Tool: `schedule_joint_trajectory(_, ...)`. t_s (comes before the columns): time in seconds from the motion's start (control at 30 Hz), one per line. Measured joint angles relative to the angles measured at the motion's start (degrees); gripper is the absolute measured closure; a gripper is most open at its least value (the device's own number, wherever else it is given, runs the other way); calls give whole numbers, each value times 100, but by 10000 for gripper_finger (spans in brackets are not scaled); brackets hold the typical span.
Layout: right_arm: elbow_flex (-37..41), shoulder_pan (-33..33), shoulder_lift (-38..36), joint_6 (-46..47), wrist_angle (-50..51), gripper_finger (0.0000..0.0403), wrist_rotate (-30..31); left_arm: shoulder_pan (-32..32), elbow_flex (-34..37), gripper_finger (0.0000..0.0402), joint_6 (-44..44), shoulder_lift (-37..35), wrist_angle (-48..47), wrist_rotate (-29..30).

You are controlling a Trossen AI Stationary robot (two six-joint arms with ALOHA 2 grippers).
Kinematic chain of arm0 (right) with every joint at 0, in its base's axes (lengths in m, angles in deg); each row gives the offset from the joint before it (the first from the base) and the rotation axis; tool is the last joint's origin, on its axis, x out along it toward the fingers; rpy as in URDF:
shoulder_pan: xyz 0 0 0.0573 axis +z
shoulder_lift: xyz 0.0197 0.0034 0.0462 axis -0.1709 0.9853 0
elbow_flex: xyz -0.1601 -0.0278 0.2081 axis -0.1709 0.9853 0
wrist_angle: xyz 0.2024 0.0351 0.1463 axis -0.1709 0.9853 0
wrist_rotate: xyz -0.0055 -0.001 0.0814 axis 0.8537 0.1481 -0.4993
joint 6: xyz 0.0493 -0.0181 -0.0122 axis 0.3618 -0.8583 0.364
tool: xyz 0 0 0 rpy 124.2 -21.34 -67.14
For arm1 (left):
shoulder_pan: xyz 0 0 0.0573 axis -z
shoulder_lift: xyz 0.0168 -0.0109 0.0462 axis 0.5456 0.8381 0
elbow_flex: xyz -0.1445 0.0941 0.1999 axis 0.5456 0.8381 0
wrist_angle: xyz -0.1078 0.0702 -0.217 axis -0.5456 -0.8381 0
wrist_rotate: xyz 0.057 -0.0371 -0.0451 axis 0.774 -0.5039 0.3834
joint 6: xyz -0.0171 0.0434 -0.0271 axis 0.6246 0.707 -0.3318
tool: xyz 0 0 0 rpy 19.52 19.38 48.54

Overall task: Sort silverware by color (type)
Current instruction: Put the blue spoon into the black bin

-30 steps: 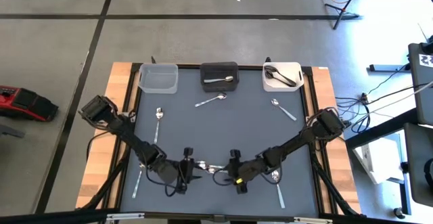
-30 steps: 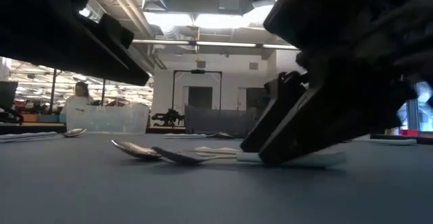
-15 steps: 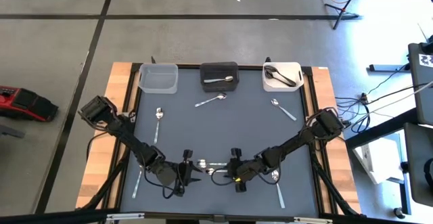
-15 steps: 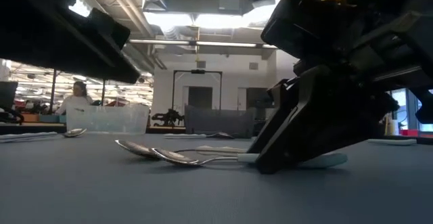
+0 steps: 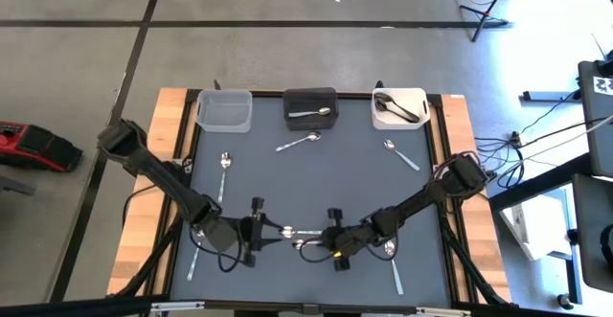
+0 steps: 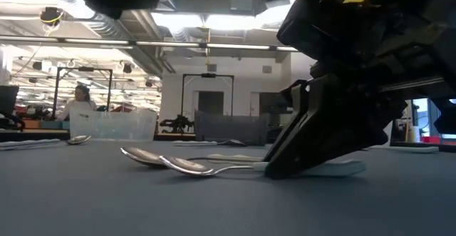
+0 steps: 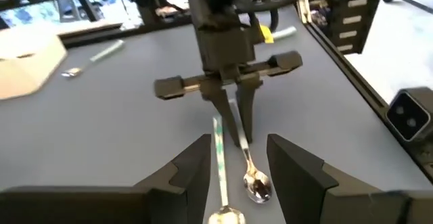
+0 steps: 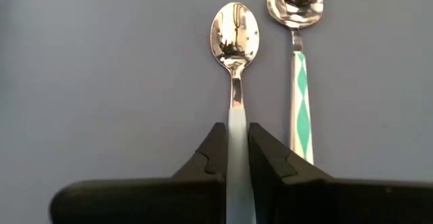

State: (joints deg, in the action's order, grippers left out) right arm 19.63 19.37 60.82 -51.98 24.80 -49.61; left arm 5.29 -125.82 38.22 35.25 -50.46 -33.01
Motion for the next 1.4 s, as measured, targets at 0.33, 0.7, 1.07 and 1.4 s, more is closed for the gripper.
schedule_joint_trajectory(0.33,24,-268,-943,-629,451,388,75,-357,689,262,399,-899,136,101)
schedule_joint_trajectory(0.7,14,-1617,-1917,-1826,401,388,51,-95,1987,262,-213,-1925,1149,143)
schedule_joint_trajectory(1.07,7,-3566,-2071,-3037,-110,385,-79,-89,2090,262,-587,-1923,1043,145)
schedule_joint_trajectory(1.4,7,-5512,-2069,-3301,-958,382,-1863,-412,2090,263,-167,-1923,1044,148)
